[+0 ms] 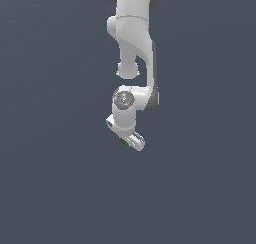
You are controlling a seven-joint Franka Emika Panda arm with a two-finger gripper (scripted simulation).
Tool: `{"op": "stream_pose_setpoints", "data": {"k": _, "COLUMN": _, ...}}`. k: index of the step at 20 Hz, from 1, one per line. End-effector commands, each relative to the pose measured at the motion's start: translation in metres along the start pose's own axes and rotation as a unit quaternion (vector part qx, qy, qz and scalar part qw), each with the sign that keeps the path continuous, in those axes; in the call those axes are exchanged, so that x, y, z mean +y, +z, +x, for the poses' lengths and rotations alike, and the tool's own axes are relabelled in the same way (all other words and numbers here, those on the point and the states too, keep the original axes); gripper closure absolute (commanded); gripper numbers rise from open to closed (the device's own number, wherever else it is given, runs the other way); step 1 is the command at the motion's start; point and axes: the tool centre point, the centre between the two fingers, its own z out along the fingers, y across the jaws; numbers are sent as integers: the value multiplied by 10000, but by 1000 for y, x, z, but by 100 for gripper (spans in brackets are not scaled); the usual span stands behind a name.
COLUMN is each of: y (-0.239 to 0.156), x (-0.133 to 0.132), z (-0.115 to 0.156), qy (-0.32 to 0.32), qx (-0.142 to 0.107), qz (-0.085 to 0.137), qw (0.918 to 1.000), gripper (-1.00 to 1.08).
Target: Pick up the object and move it to a goal position.
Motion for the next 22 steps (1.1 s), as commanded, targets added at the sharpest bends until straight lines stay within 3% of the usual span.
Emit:
{"op": "stream_pose_setpoints", "data": {"k": 1, "y": -2, "x": 1, "z": 0, "qy": 0, "qx": 2, "qz": 2, "qw": 10000, "gripper": 108}}
{"op": "stream_pose_setpoints", "data": {"k": 11, "y": -39, "x": 15, "z": -2, "qy": 2, "qx": -2, "qz": 4, "qw": 10000, "gripper": 108}}
{"op": "stream_pose_setpoints", "data": {"k": 22, "y": -136, "x": 53, "z": -6, "qy": 6, "qx": -6, "qz": 8, "qw": 10000, "gripper": 108}}
